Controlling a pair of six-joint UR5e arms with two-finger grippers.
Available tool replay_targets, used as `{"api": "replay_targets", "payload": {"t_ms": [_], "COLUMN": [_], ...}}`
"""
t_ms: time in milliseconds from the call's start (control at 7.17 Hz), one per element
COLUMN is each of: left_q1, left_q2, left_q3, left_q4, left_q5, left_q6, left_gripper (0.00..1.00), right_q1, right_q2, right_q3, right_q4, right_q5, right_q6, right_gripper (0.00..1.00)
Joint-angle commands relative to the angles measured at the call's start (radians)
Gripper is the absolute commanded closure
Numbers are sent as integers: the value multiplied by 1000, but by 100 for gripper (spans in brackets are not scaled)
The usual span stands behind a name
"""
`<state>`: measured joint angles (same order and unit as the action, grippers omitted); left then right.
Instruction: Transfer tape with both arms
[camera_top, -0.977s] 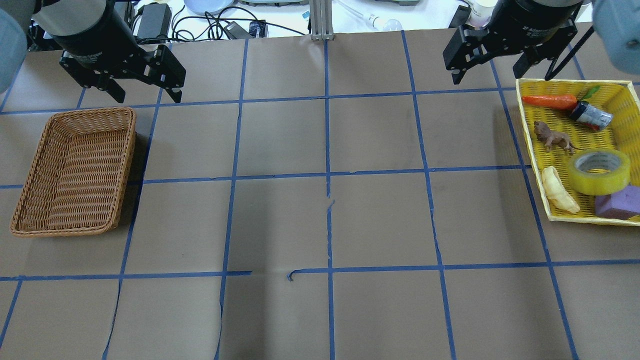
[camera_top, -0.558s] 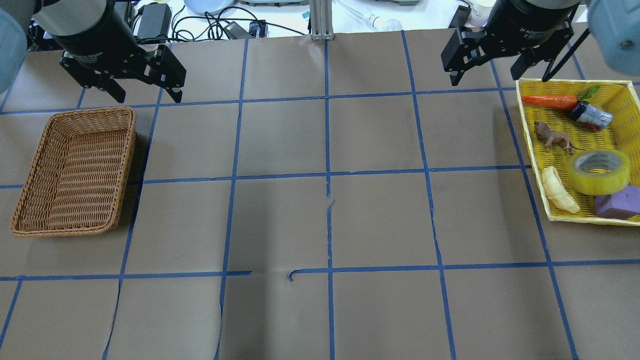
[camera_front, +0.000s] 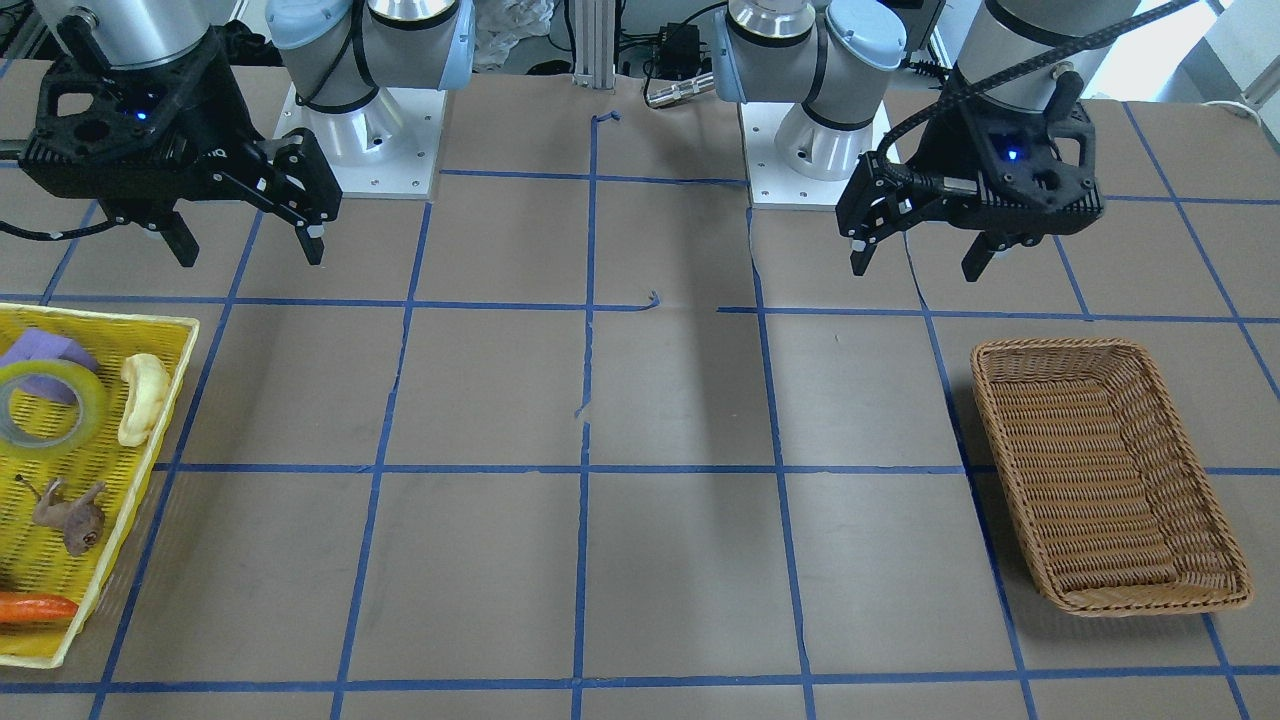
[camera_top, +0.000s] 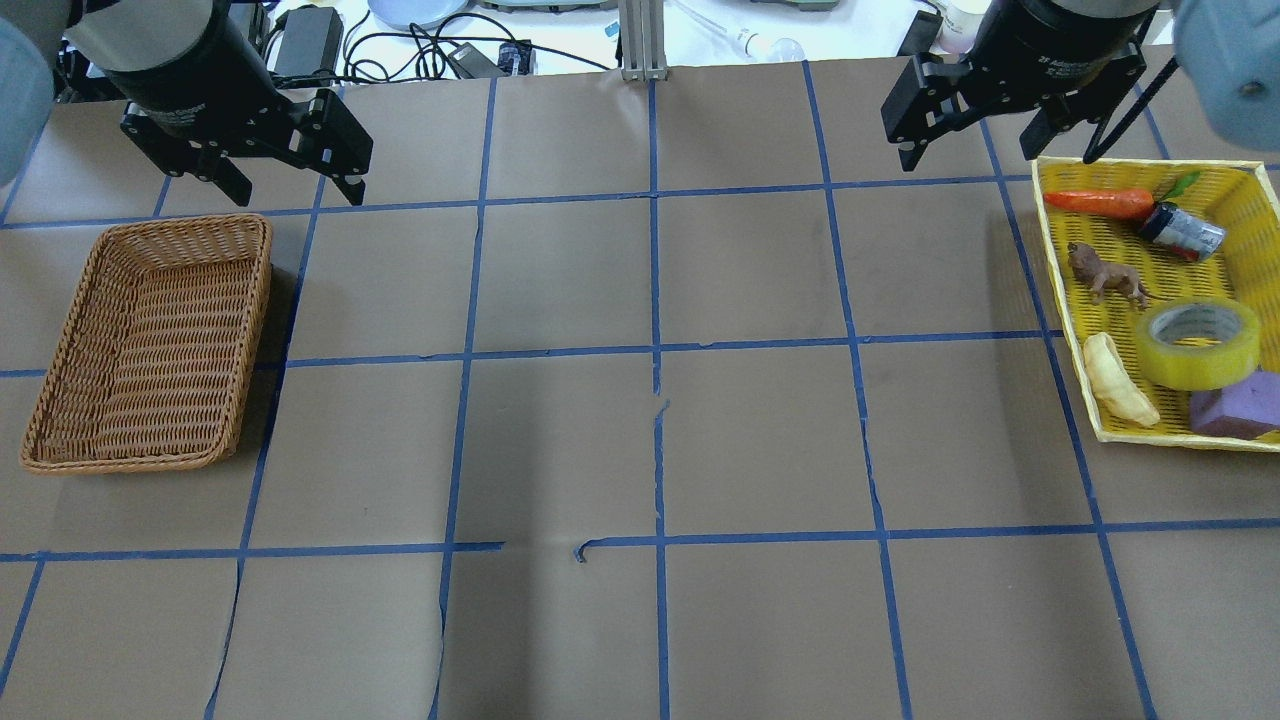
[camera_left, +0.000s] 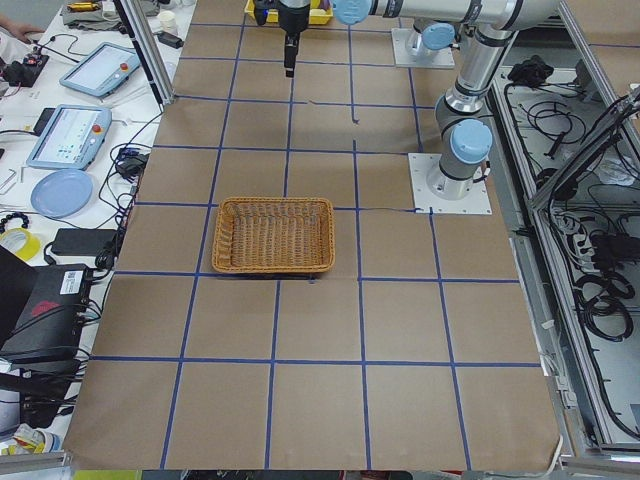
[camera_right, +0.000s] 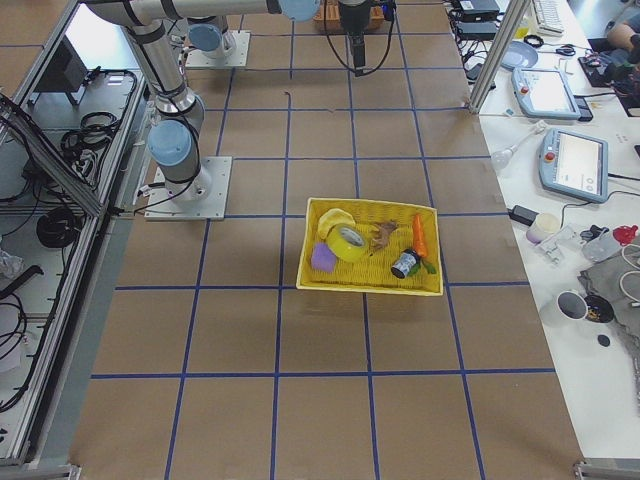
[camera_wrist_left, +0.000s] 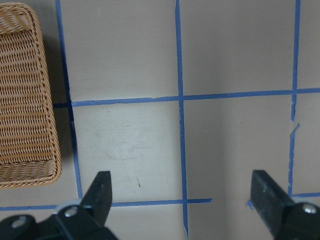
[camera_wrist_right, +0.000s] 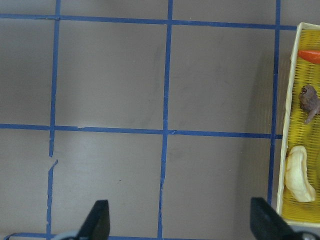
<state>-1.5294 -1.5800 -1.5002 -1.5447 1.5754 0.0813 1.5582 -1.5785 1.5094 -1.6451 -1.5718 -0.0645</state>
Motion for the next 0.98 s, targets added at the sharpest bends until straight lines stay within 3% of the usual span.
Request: {"api": "replay_targets", "payload": {"t_ms": [0, 558, 698, 837], "left_q1": [0, 2, 2, 2], "left_q2": [0, 0, 0, 0], "left_q3": [0, 0, 0, 0], "left_q4": [0, 0, 0, 0], "left_q5": [-2, -2, -2, -2], "left_q6": [0, 0, 0, 2], "left_gripper": [0, 0, 0, 0], "right_q1": [0, -12, -64, -157], "right_q2": [0, 3, 23, 32], "right_q3": [0, -3, -5, -2], "right_q4": [1, 1, 11, 16], "right_q5": [-2, -1, -1, 1], "right_q6": [0, -23, -73, -238], "right_gripper": [0, 0, 0, 0]}}
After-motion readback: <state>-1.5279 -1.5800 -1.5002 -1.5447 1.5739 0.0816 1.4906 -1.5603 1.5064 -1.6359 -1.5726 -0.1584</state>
